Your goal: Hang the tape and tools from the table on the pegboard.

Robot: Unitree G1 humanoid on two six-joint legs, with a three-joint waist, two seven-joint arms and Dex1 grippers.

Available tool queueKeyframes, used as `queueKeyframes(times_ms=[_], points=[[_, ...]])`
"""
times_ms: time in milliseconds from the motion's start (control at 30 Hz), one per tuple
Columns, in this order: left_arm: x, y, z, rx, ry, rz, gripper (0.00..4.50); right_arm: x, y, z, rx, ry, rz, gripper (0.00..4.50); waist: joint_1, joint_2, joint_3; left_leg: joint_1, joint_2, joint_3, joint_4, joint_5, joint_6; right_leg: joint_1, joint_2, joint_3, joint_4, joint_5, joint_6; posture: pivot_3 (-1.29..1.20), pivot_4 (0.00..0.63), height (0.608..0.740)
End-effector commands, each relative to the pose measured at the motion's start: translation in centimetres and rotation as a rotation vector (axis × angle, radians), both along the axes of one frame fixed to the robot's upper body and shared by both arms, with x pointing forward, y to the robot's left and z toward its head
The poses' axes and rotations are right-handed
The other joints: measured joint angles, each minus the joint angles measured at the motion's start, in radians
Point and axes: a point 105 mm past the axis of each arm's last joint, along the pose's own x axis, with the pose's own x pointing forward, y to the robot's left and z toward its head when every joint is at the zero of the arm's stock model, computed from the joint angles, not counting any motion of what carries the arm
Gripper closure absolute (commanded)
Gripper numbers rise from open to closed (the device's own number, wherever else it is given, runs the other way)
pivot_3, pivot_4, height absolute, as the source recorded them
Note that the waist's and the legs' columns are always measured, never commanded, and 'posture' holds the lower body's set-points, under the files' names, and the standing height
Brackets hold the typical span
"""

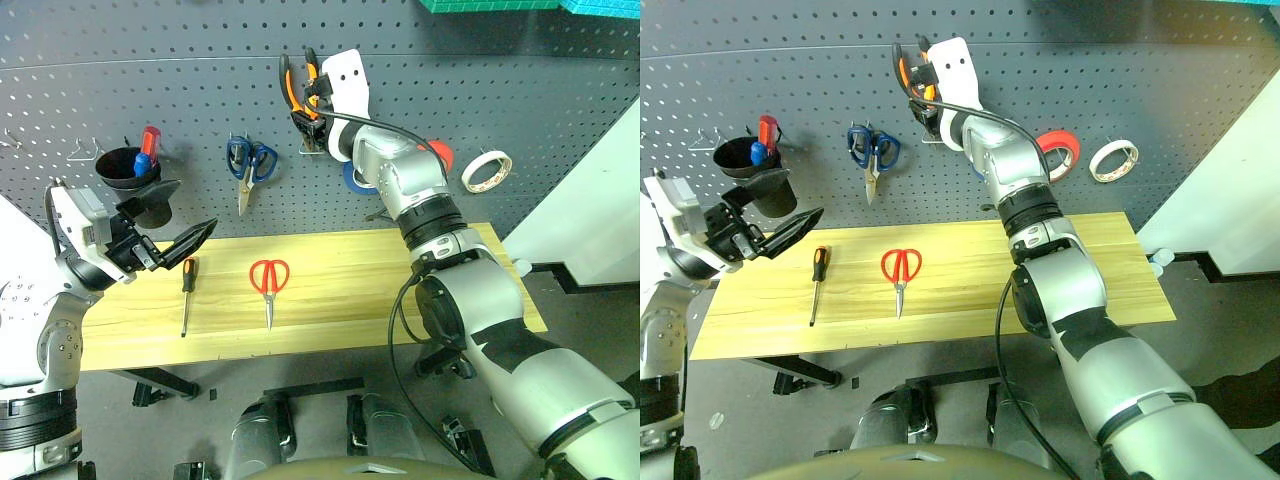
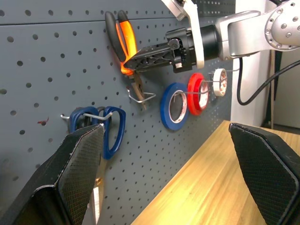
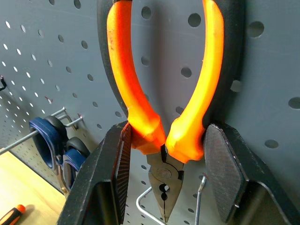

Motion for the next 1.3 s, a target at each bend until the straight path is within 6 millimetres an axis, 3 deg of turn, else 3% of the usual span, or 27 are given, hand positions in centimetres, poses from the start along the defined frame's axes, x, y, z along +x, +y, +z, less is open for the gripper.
queueKeyframes(times_ms=[33, 233, 533, 833, 933, 1200, 1300], points=[[-0.2, -0.1, 0.9, 0.026, -0.046, -0.011, 0.00, 0.2, -0.8, 0.9, 0.010, -0.022, -0.027, 1.82, 0.000, 0.000, 0.000, 0.000, 0.000, 0.000, 0.000, 0.000, 0.000, 0.000, 0.000, 0.000, 0.000, 0.000, 0.000, 0.05, 0.056, 0.730], [-0.2, 0.0, 0.7, 0.023, -0.040, -0.006, 0.00, 0.0, -1.8, 2.9, 0.055, -0.054, -0.033, 0.03, 0.004, -0.001, -0.004, 0.001, 0.000, 0.000, 0.000, 0.000, 0.000, 0.001, 0.000, 0.000, 0.000, 0.000, 0.000, 0.05, 0.057, 0.730], [-0.2, 0.2, -0.1, 0.029, 0.000, 0.017, 0.00, -2.1, -3.2, 6.1, 0.064, -0.160, 0.033, 0.01, 0.029, 0.000, -0.005, -0.001, 0.000, 0.000, 0.000, 0.000, 0.000, -0.002, 0.000, 0.001, 0.000, -0.001, -0.003, 0.06, 0.063, 0.730], [-0.3, -0.2, -1.8, 0.037, 0.077, 0.061, 0.00, -4.7, -6.3, 7.4, 0.075, -0.141, 0.178, 0.01, 0.019, -0.001, -0.007, 0.002, 0.001, 0.001, -0.003, 0.000, 0.000, -0.002, 0.000, 0.002, -0.001, -0.001, -0.004, 0.06, 0.070, 0.730], [0.0, -0.4, -2.5, 0.037, 0.107, 0.082, 0.00, -6.0, -6.6, 6.4, 0.059, -0.044, 0.314, 0.01, 0.020, -0.001, -0.007, 0.002, 0.001, 0.001, -0.002, 0.000, 0.000, -0.002, 0.000, 0.002, 0.000, -0.001, -0.003, 0.06, 0.071, 0.730], [1.4, -0.4, -7.2, 0.146, 0.261, 0.245, 0.00, -11.9, -5.2, -0.3, -0.068, 0.172, 0.673, 0.01, 0.025, -0.001, -0.007, 0.002, 0.001, -0.004, 0.000, -0.004, 0.007, 0.000, 0.000, 0.002, -0.001, -0.002, -0.005, 0.06, 0.086, 0.730], [1.8, -1.0, -7.5, 0.103, 0.279, 0.269, 0.00, -13.3, -5.2, -2.4, -0.093, 0.215, 0.745, 0.01, 0.028, -0.001, -0.007, 0.001, 0.001, -0.005, 0.001, -0.005, 0.008, -0.001, -0.001, 0.001, -0.001, -0.002, -0.005, 0.06, 0.089, 0.730]])
